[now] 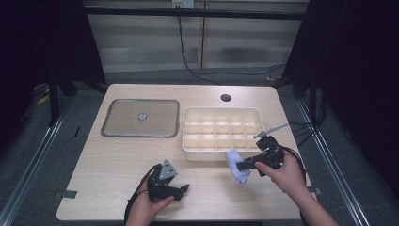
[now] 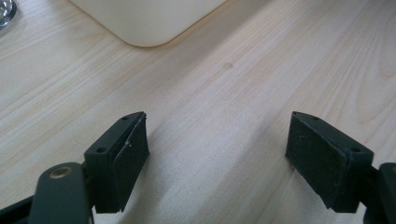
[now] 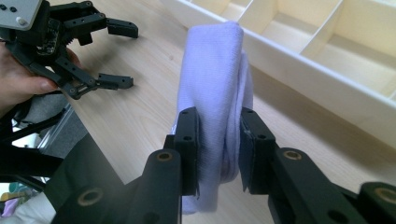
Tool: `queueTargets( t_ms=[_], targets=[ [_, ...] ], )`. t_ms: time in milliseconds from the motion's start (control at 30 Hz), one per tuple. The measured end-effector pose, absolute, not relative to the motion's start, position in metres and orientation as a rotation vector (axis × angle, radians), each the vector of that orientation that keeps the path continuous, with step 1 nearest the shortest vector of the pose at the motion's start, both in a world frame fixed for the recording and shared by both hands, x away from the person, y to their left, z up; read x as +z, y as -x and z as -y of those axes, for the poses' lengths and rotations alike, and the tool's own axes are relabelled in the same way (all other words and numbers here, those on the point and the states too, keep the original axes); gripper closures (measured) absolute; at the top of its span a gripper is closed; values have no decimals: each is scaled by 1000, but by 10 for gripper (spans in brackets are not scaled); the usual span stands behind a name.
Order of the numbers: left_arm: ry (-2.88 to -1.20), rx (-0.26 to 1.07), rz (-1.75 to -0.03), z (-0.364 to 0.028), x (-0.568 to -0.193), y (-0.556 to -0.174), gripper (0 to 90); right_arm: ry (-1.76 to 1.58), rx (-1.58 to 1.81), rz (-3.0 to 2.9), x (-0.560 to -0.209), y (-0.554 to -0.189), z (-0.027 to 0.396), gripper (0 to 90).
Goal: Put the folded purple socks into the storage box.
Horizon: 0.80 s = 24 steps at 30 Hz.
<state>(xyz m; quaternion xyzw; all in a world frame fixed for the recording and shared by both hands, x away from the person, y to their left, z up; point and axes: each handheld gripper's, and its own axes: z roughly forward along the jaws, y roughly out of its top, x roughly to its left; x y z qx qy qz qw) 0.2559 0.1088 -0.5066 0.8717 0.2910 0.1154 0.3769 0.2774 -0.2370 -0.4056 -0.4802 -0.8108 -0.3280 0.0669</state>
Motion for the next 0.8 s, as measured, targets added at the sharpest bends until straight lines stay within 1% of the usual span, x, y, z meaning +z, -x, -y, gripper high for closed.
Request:
queueTargets(
  t_ms=[367,800],
  targets=[
    [-2230,291,-737,-109,-507,-256,201,1453,-978,2462,-388,-286,243,718],
    [-2227,289,-732,-109,-507,-256,199,1479,-983,2463,-377,-297,246,718]
  ],
)
